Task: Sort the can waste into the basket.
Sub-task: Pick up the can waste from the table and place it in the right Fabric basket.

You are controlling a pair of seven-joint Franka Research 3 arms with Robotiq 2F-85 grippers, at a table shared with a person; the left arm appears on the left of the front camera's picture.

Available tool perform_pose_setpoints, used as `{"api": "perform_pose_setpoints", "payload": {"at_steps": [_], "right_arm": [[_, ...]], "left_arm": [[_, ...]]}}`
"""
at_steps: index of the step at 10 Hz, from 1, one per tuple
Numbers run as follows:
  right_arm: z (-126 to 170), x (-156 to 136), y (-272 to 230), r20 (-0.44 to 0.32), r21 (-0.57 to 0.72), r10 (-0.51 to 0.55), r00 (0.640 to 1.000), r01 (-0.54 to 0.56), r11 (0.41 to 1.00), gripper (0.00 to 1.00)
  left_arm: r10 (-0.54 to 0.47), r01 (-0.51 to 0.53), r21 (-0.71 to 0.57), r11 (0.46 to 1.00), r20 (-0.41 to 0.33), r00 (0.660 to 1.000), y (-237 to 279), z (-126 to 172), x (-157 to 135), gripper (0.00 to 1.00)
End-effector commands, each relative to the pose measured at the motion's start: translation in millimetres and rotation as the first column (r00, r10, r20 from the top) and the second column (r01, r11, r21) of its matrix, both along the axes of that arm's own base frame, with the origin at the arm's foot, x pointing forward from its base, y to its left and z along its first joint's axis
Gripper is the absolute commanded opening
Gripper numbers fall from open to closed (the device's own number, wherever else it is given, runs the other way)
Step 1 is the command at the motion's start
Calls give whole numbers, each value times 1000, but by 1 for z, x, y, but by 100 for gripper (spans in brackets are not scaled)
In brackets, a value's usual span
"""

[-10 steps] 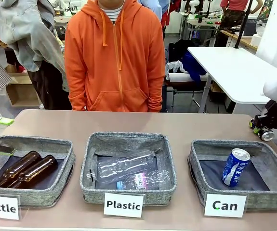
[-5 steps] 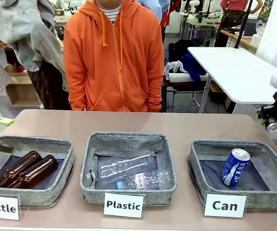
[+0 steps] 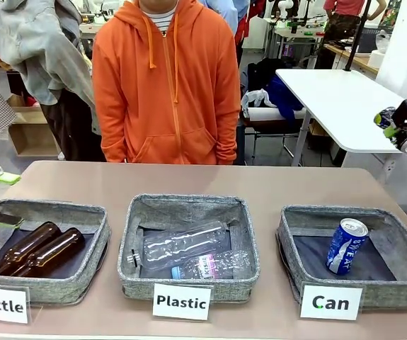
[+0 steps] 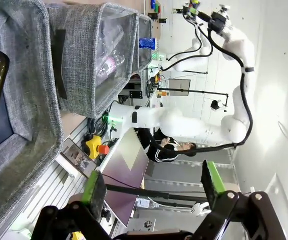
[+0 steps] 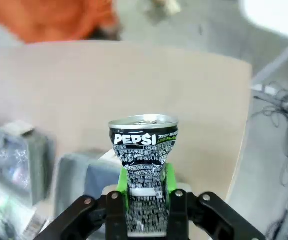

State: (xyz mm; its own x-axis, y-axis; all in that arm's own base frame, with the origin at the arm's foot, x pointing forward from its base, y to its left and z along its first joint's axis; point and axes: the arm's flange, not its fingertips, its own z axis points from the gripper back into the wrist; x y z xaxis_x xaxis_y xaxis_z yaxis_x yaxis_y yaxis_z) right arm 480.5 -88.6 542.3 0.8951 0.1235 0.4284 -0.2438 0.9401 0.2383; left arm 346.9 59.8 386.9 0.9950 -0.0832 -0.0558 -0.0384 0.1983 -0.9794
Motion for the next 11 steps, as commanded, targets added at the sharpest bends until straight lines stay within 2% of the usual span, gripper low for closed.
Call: {"api": "perform_pose_setpoints", "payload": {"at_steps": [1,2,3,4,6,7,9,10,11], "right_arm": [[1,-34,20,-46,44,229,972,-227,973,0],[1,-54,39,-77,64,373,925,-368,927,0],[0,-72,52,-110,61,497,861,-493,868,0],[-3,-85,61,-137,48,573,808,-572,819,0],[-10,-110,67,-212,58,735,644,-742,668,0],[-12,-117,67,-203,38,760,617,-771,636,0],[-15,-116,67,-179,29,745,643,-753,657,0],[-16,-112,67,-162,25,719,676,-725,688,0],[-15,-111,67,-155,24,720,677,-725,688,91]], "left_arm": [[2,-2,-19,1000,20,1000,0,1,0,100],[2,-2,-19,1000,20,1000,0,1,0,100],[2,-2,-19,1000,20,1000,0,1,0,100],[2,-2,-19,1000,20,1000,0,1,0,100],[2,-2,-19,1000,20,1000,0,1,0,100],[2,-2,-19,1000,20,1000,0,1,0,100],[2,-2,-19,1000,20,1000,0,1,0,100],[2,-2,-19,1000,20,1000,0,1,0,100],[2,-2,-19,1000,20,1000,0,1,0,100]]}}
